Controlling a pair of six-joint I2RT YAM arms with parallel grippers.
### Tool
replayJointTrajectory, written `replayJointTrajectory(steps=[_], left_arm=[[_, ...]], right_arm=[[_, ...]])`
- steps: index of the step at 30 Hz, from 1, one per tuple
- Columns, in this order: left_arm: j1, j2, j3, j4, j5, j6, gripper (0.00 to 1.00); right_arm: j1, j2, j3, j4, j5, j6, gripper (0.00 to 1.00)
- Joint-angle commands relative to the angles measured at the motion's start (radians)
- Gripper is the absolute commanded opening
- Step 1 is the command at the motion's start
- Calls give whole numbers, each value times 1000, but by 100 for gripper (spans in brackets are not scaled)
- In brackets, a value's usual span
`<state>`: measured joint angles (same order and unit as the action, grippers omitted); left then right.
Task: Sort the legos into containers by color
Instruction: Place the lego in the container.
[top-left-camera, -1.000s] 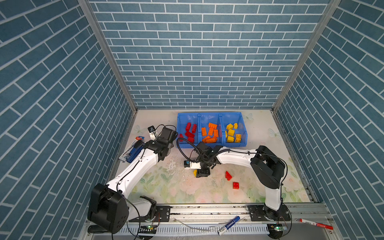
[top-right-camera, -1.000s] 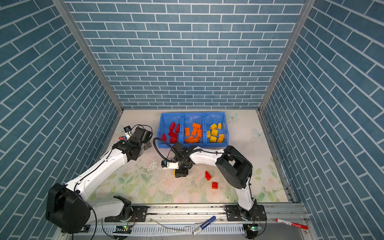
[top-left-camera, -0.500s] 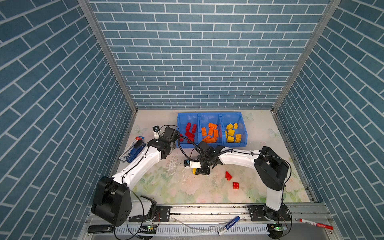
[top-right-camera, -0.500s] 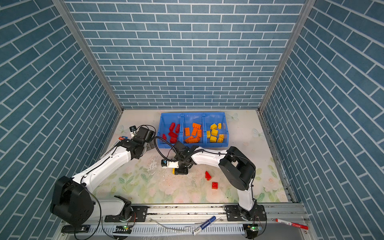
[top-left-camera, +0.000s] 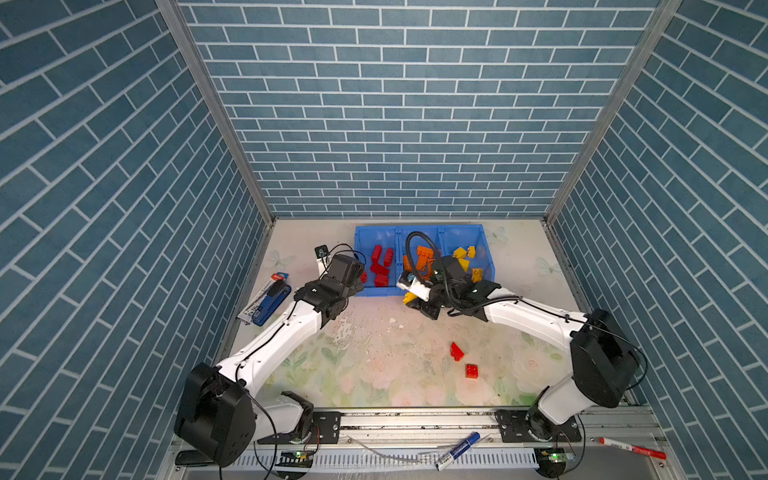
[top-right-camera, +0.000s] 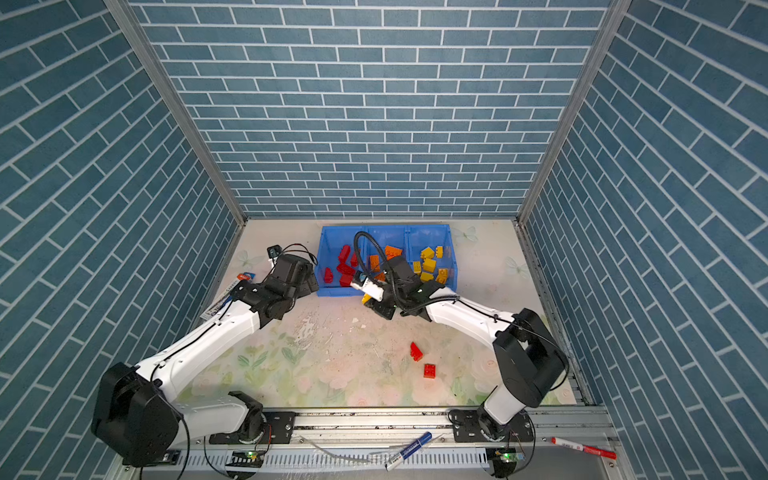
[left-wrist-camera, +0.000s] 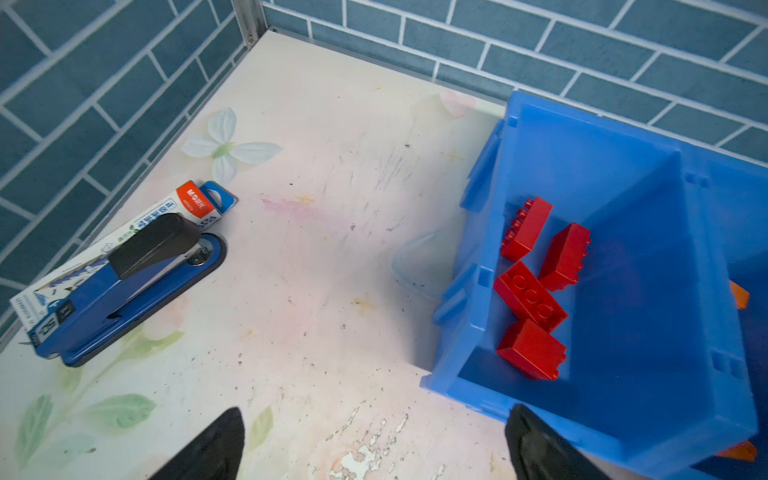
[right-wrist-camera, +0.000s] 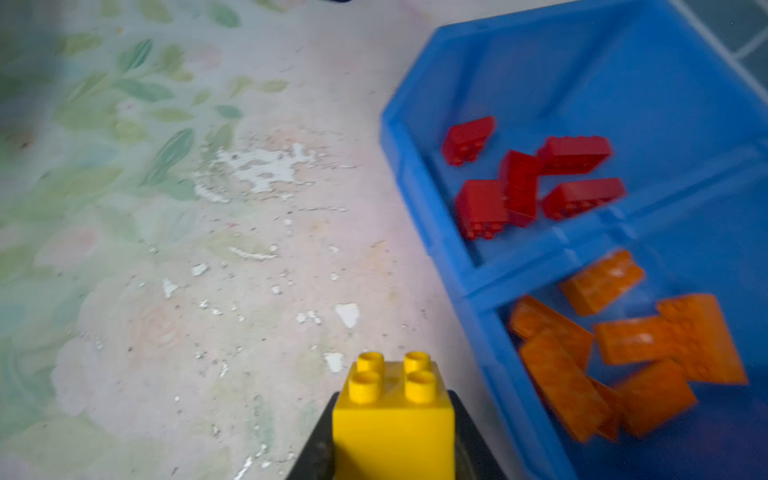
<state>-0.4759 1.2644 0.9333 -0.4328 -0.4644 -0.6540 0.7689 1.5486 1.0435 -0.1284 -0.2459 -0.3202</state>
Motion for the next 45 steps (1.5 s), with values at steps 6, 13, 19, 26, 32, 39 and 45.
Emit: replayJointTrajectory(steps=[6, 13, 19, 26, 32, 39, 45], left_arm=[[-51, 50, 41, 47, 63, 57, 99], [-94, 124, 108, 21, 62, 106, 99], [-178, 190, 168, 16, 36, 178, 99], [-242, 231, 202, 38, 30, 205, 99], [-244, 239, 210, 21, 31, 202, 99], [-245, 240, 210, 11, 9, 218, 99], [-247, 228, 205, 17, -33, 223, 99]], right_arm=[[-184, -140, -165, 221, 234, 394, 21], [-260, -100, -134, 141, 413, 573, 23], [-277, 23, 3, 25, 468, 604, 25], [-284, 166, 158, -13, 490, 563, 27], [-288, 252, 290, -86, 499, 599, 40], [-287, 234, 319, -131, 480, 639, 68], [-286, 116, 236, -142, 411, 672, 72]])
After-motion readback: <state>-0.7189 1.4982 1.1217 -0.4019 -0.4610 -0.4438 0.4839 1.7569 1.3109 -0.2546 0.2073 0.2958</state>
